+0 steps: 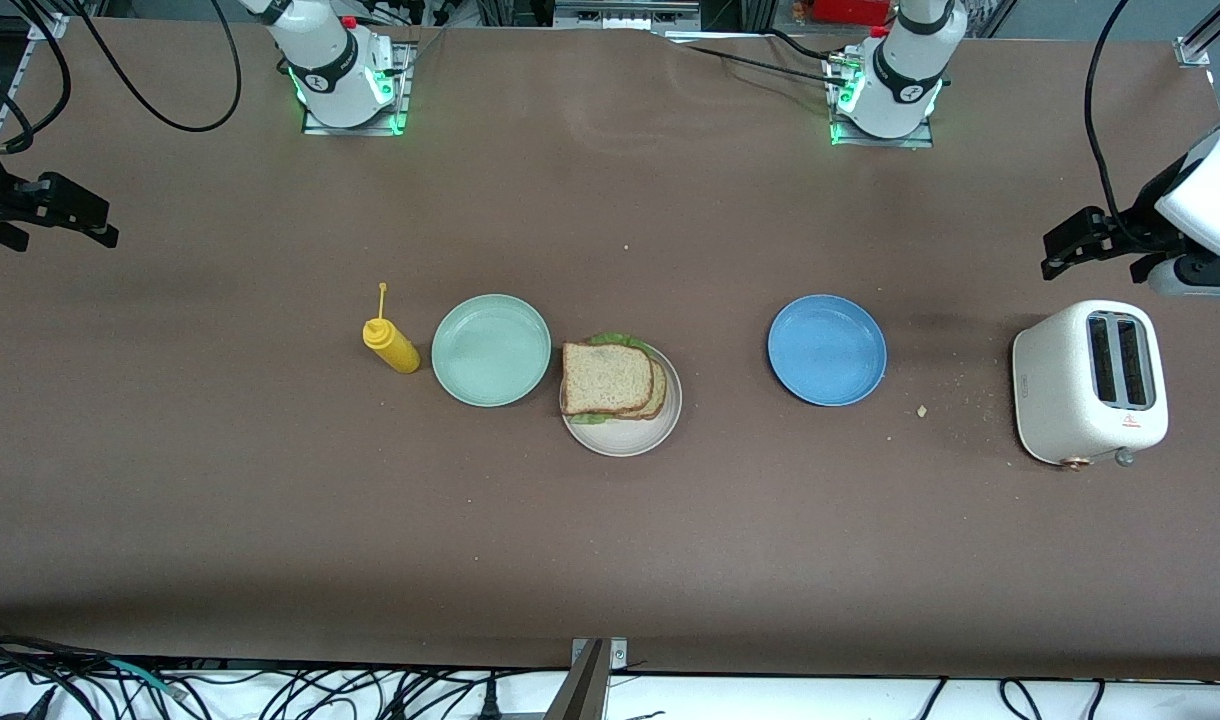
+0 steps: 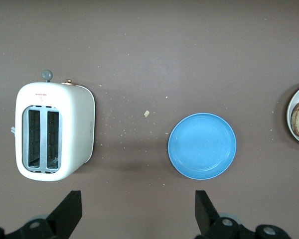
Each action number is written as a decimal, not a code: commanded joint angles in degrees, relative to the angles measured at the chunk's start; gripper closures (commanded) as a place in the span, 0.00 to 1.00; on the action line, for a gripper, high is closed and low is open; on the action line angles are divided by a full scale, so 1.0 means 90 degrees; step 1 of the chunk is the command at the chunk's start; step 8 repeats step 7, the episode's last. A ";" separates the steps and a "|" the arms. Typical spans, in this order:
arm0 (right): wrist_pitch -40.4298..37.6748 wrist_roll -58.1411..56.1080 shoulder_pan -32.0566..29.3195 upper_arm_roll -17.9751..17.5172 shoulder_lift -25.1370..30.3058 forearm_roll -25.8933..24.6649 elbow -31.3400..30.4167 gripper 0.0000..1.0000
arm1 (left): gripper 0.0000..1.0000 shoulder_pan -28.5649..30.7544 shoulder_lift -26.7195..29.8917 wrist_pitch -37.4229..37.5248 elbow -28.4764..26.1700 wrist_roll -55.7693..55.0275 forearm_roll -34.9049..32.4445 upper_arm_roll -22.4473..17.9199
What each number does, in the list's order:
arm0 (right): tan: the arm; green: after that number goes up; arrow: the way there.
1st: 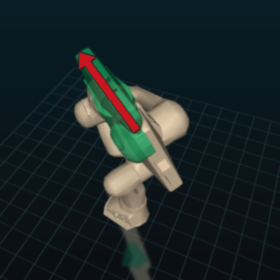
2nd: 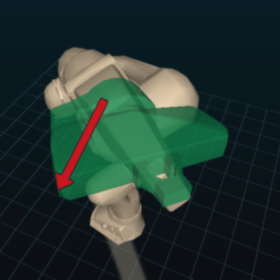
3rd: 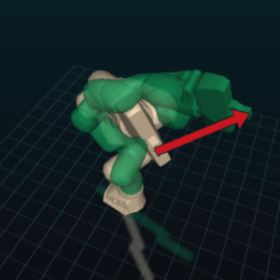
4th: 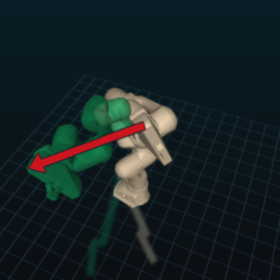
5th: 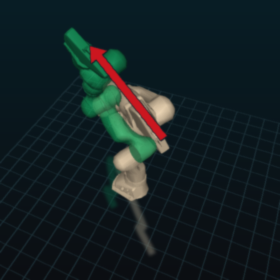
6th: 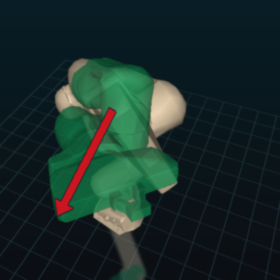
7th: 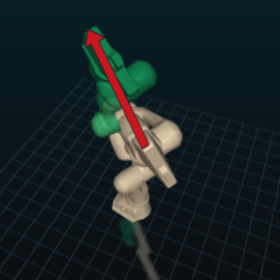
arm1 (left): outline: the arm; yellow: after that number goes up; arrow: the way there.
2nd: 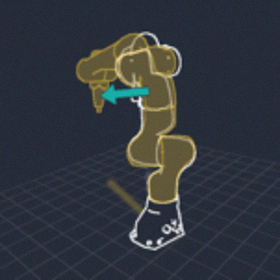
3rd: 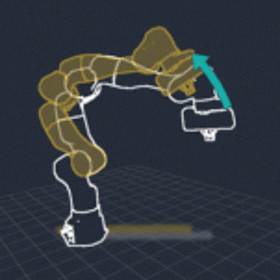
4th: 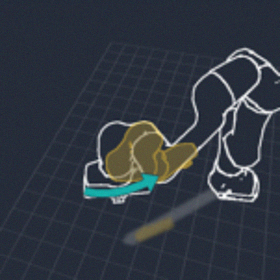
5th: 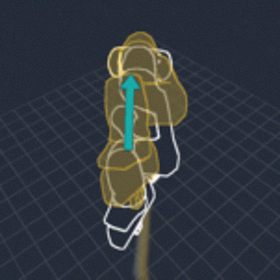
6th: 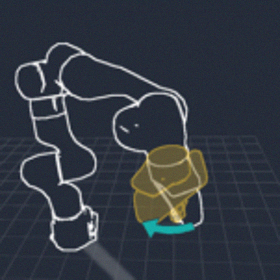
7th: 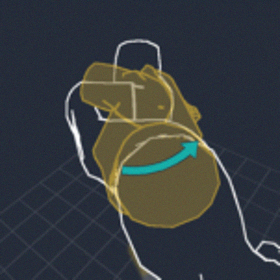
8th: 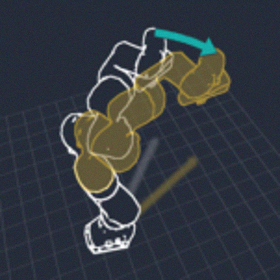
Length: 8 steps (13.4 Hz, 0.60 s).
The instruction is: Make sandwich in beige plate with both arms
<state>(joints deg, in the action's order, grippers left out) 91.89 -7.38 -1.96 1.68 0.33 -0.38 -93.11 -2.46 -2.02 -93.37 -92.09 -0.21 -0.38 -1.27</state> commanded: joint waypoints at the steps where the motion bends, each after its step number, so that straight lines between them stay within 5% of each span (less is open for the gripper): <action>1: -0.0092 0.0019 0.0081 0.0086 0.0032 0.0062 0.0043 0.00 | 0.00 0.0039 -0.0156 0.0023 0.0183 0.0151 -0.0261 0.0053; 8: -0.0112 0.0010 0.0071 0.0096 0.0032 0.0062 0.0043 0.00 | 0.00 0.0059 -0.0176 0.0023 0.0144 0.0170 -0.0222 0.0053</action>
